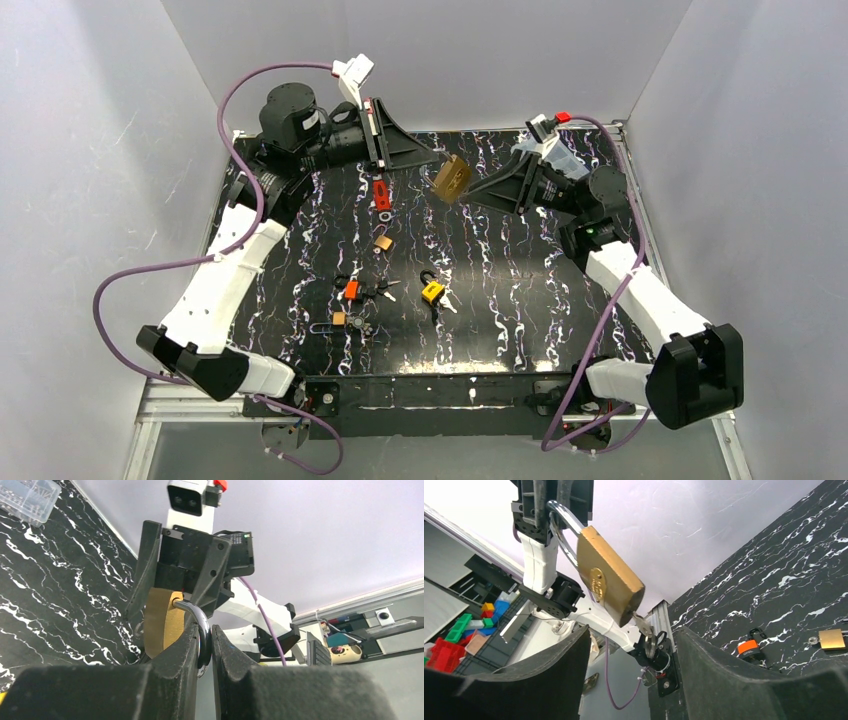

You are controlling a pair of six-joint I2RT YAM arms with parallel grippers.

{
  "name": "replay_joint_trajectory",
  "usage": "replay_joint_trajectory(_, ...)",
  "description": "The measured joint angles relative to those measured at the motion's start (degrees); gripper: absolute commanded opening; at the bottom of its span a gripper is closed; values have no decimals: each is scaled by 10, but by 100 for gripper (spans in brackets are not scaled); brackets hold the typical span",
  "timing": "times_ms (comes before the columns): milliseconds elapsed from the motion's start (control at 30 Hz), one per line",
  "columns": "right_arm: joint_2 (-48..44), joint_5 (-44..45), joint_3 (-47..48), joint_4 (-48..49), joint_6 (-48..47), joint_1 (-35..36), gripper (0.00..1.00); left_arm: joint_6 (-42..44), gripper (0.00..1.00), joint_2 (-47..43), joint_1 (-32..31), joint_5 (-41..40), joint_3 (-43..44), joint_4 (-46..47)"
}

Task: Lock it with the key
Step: Lock the lock.

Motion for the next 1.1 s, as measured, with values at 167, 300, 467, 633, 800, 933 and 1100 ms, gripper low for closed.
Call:
replay_joint_trajectory(167, 19, -8, 0, 26, 11, 0, 49, -20, 0, 3, 0, 1, 9, 14)
replay_joint_trajectory(300, 27, -13, 0, 33, 16, 0, 34, -30, 0, 6, 0, 1, 10, 26)
replay_joint_trajectory(467, 27, -15, 1, 38, 19, 0, 9, -33, 0, 9, 0, 1, 10, 25)
replay_joint_trajectory(633, 24, -15, 1, 27, 9, 0, 1, -33, 0, 9, 1, 0, 10, 25)
replay_joint_trajectory(800, 2, -5, 1, -29, -33, 0, 1, -33, 0, 9, 8, 1, 16, 17)
replay_joint_trajectory(933, -20, 3, -7, -58, -66, -3, 1, -33, 0, 9, 17, 4, 32, 13)
replay_joint_trajectory(1100, -28, 7, -42, -102, -95, -16, 1, -31, 0, 9, 33, 3, 48, 23)
